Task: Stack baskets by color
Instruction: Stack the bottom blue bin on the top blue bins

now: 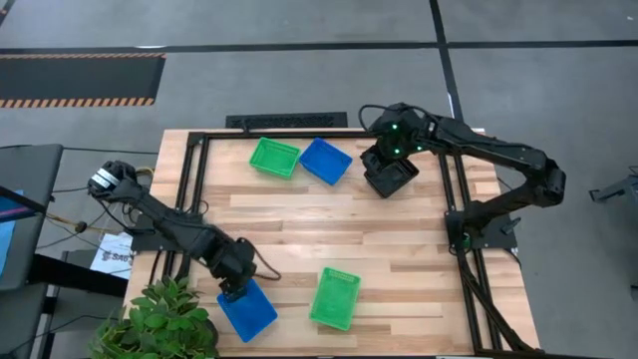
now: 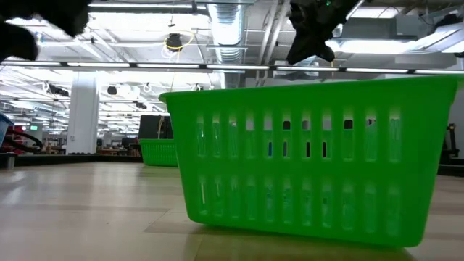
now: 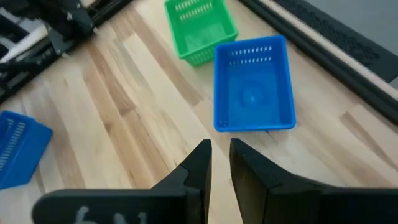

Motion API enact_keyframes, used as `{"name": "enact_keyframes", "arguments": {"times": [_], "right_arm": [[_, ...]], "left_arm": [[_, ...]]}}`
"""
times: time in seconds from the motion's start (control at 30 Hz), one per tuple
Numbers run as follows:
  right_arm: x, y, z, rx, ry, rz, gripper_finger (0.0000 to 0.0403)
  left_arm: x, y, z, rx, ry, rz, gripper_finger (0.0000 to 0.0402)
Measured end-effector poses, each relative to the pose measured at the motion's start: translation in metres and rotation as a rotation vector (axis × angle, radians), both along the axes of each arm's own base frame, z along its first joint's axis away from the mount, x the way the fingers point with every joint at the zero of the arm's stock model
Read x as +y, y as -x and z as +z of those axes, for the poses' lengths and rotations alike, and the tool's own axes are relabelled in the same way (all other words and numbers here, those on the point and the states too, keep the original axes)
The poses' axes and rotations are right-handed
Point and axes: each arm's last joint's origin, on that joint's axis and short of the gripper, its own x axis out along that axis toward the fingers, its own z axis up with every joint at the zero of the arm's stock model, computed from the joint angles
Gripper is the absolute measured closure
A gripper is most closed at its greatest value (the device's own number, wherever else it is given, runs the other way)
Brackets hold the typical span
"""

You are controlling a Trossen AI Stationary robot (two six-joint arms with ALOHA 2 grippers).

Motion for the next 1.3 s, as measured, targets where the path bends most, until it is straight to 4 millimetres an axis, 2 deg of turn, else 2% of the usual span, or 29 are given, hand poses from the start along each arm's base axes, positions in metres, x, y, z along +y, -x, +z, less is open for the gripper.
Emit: {"name": "enact_keyframes", "arguments": {"times": [0.2,0.33,0.43,0.57,0.7,0.83,0.97,1.13,1.23,1.3], "right_arm": [[0.004,-0.002,-0.001,0.007,-0.003,0.021,0.0324],[0.007,-0.002,-0.002,0.016,-0.007,0.030,0.0323],[0.008,0.000,-0.004,0.045,-0.019,0.030,0.0323],[0.008,0.001,-0.005,0.057,-0.023,0.030,0.0323],[0.008,0.001,-0.005,0.057,-0.022,0.032,0.0323],[0.008,0.001,-0.005,0.059,-0.011,0.043,0.0323],[0.008,0.002,-0.004,0.062,-0.009,0.046,0.0323],[0.009,0.004,-0.003,0.065,-0.009,0.047,0.0323],[0.010,0.006,-0.002,0.068,-0.011,0.046,0.0323],[0.010,0.008,-0.001,0.066,-0.010,0.045,0.0323]], "left_arm": [[-0.001,0.010,-0.022,0.005,-0.070,0.009,0.0128],[-0.001,0.012,-0.035,-0.001,-0.043,-0.014,0.0128],[-0.003,0.009,-0.042,-0.039,0.007,-0.056,0.0128],[0.004,0.010,-0.047,-0.044,-0.049,-0.032,0.0128],[0.016,0.000,-0.052,-0.068,-0.081,-0.013,0.0128],[0.022,-0.016,-0.061,-0.115,-0.043,-0.127,0.0128],[0.033,-0.032,-0.080,-0.099,-0.083,-0.151,0.0128],[0.058,-0.050,-0.104,-0.003,-0.080,-0.162,0.0128],[0.077,-0.059,-0.104,0.013,-0.059,-0.136,0.0128],[0.091,-0.068,-0.097,-0.039,-0.106,-0.121,0.0128]]}}
